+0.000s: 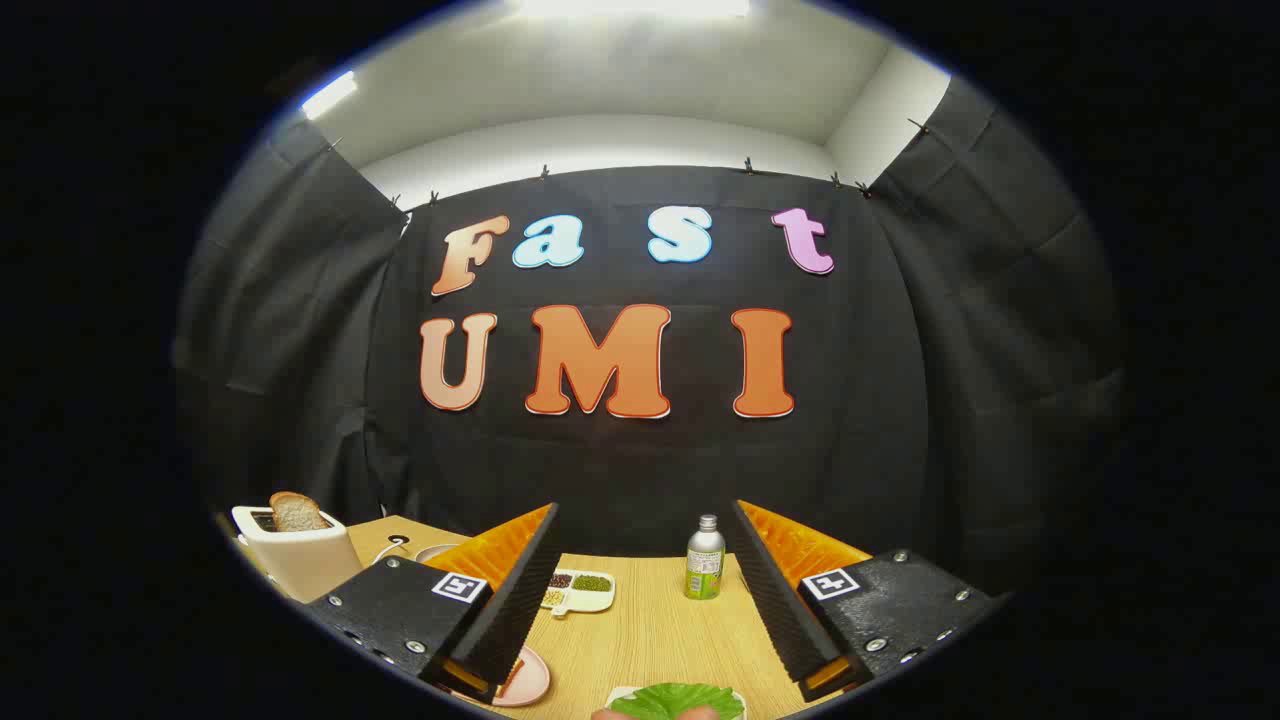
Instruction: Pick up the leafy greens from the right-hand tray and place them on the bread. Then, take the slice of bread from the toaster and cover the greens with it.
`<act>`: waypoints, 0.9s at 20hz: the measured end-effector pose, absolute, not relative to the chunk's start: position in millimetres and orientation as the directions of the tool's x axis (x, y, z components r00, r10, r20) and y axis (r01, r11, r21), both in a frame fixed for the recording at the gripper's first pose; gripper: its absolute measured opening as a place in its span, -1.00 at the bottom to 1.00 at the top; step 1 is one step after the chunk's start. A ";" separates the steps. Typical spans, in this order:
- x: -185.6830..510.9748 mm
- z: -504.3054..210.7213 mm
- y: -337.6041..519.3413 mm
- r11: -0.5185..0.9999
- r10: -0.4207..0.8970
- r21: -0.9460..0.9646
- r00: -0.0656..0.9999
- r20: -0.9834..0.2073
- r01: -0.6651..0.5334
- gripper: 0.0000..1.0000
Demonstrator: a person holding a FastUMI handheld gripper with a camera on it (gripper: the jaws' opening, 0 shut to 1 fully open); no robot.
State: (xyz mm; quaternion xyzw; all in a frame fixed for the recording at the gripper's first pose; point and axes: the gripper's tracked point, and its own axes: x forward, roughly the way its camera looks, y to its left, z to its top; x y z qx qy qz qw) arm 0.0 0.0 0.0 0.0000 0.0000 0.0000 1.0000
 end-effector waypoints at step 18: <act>-0.4 -2.1 1.4 1.000 0.007 -0.004 1.000 -0.003 -0.007 0.97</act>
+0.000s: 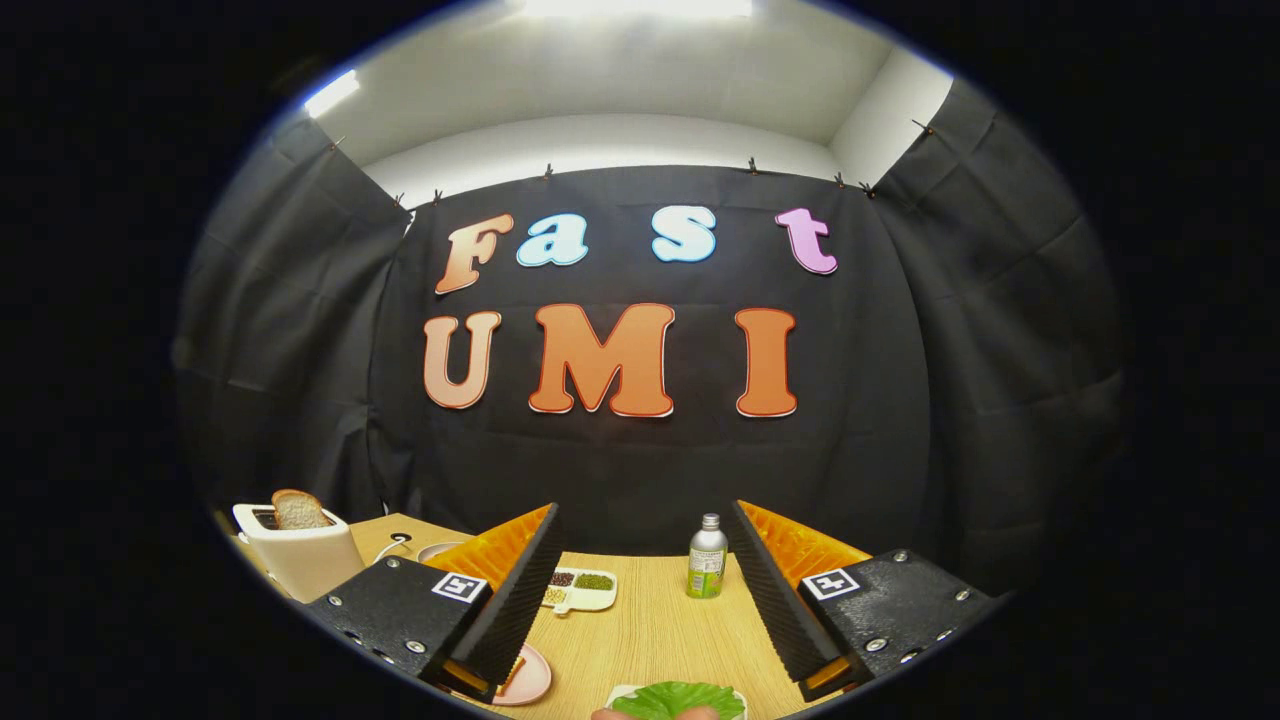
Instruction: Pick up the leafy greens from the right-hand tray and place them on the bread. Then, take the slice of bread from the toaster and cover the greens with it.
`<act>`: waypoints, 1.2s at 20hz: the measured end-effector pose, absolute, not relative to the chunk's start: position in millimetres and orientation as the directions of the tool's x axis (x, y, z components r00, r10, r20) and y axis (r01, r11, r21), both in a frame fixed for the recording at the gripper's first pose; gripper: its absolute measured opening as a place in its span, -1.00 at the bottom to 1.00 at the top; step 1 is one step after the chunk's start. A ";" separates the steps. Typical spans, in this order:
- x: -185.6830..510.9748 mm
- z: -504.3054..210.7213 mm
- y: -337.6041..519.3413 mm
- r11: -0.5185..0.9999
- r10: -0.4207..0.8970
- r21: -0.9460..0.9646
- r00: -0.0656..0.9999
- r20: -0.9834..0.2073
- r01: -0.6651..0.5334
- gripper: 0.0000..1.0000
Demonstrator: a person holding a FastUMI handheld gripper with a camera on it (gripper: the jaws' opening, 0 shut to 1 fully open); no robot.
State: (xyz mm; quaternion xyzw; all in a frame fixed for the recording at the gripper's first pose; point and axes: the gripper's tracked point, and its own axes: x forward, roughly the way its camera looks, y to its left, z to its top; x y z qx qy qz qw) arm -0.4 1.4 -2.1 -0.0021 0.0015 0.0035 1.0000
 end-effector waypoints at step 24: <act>2.3 -63.1 -8.5 0.998 0.057 -0.023 0.968 -0.243 -0.064 0.97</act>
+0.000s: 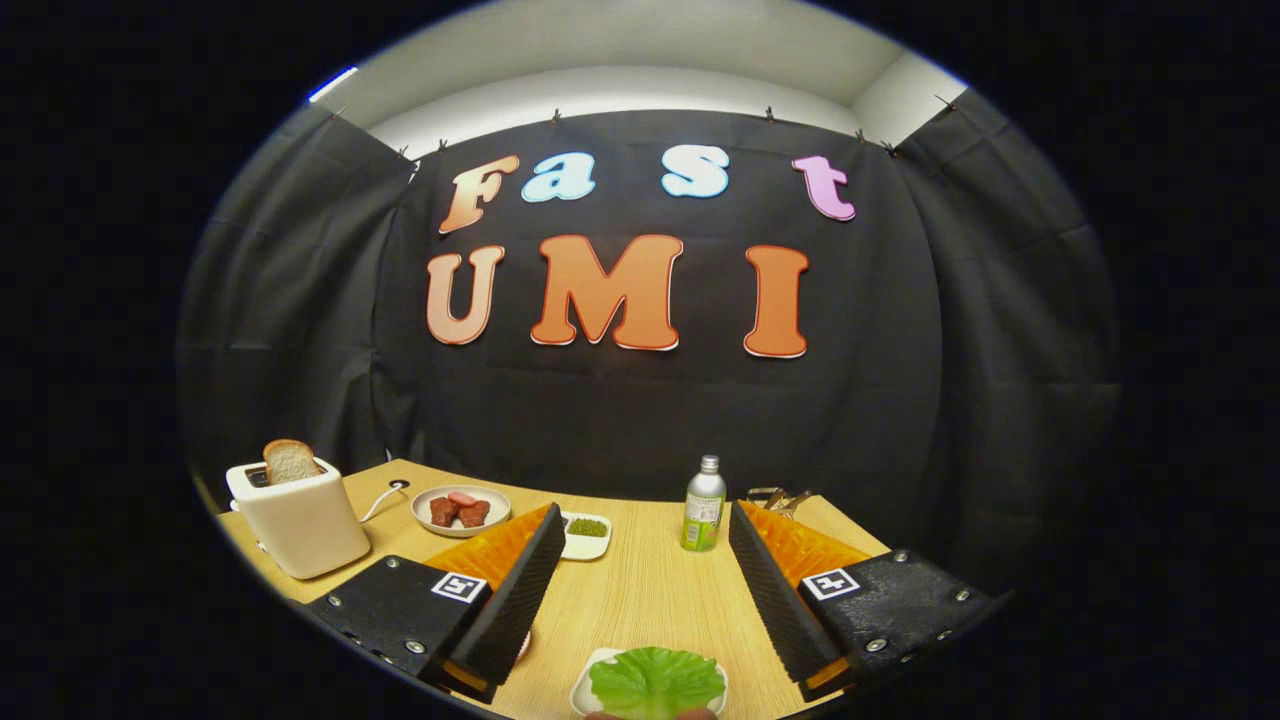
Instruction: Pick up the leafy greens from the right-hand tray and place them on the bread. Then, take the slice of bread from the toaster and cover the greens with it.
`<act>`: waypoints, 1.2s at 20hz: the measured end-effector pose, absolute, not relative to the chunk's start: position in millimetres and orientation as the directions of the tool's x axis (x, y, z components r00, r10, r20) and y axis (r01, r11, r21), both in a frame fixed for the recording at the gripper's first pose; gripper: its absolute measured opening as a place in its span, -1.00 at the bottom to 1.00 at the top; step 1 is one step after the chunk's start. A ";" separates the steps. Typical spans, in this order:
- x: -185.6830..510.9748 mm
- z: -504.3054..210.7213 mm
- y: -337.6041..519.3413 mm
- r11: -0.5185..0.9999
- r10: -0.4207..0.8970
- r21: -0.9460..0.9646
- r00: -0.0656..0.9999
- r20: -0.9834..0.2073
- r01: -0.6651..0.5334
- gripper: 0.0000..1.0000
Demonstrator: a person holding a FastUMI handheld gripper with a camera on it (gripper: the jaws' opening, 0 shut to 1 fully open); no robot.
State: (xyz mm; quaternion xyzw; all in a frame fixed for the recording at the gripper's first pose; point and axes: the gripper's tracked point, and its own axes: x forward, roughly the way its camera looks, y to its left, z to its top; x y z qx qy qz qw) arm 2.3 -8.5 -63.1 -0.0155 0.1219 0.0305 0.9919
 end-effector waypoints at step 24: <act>-58.1 -252.0 -17.5 0.989 0.114 0.062 0.434 -0.894 -0.132 0.95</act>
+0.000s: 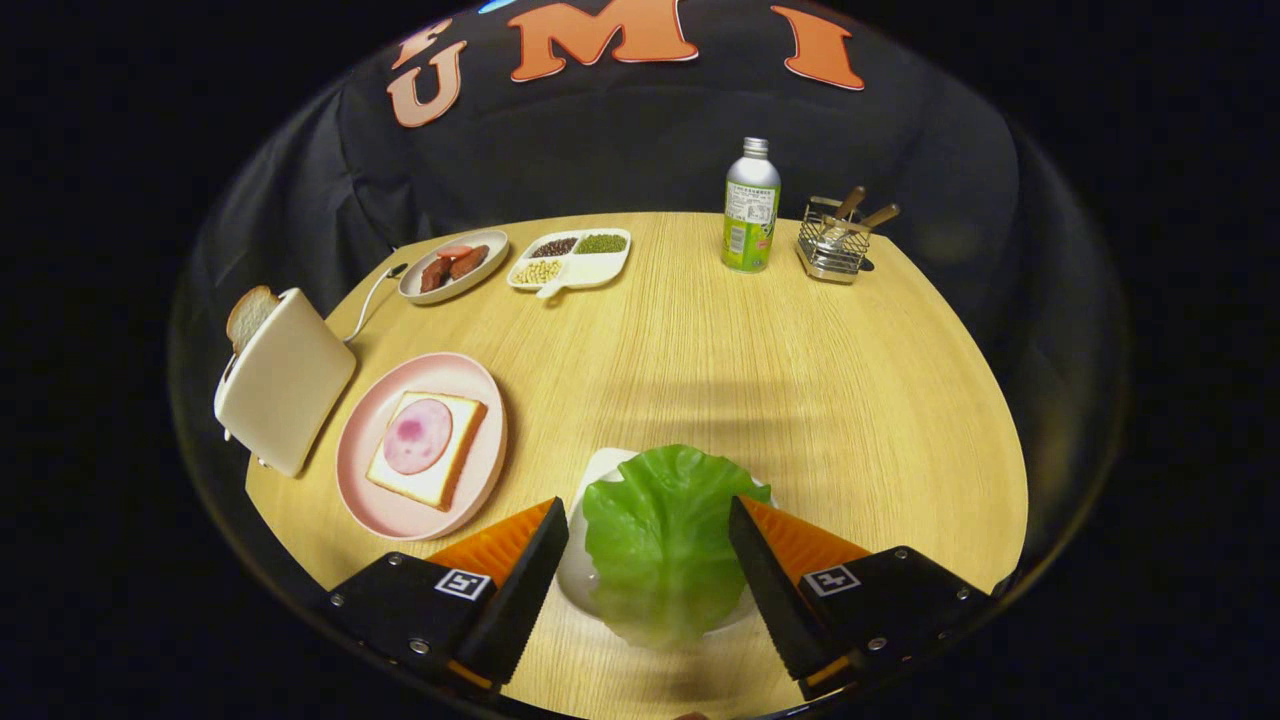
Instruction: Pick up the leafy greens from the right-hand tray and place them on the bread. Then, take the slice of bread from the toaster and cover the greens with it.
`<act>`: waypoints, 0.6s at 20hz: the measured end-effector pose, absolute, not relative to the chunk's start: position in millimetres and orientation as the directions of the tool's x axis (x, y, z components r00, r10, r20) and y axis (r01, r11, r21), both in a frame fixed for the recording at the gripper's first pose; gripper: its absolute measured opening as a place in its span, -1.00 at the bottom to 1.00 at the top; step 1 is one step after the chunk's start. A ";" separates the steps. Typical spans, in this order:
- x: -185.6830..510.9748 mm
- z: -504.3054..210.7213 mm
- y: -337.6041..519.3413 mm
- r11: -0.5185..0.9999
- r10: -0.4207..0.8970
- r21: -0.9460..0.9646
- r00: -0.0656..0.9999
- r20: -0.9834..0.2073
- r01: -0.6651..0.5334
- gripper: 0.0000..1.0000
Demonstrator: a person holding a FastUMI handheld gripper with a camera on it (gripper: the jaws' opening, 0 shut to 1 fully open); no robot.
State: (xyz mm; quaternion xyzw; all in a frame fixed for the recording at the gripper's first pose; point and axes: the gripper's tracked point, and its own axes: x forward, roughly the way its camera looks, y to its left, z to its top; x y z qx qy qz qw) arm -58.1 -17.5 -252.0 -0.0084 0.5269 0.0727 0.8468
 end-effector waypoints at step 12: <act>-72.7 -296.7 -28.7 0.992 0.065 0.025 0.330 -0.942 -0.124 0.65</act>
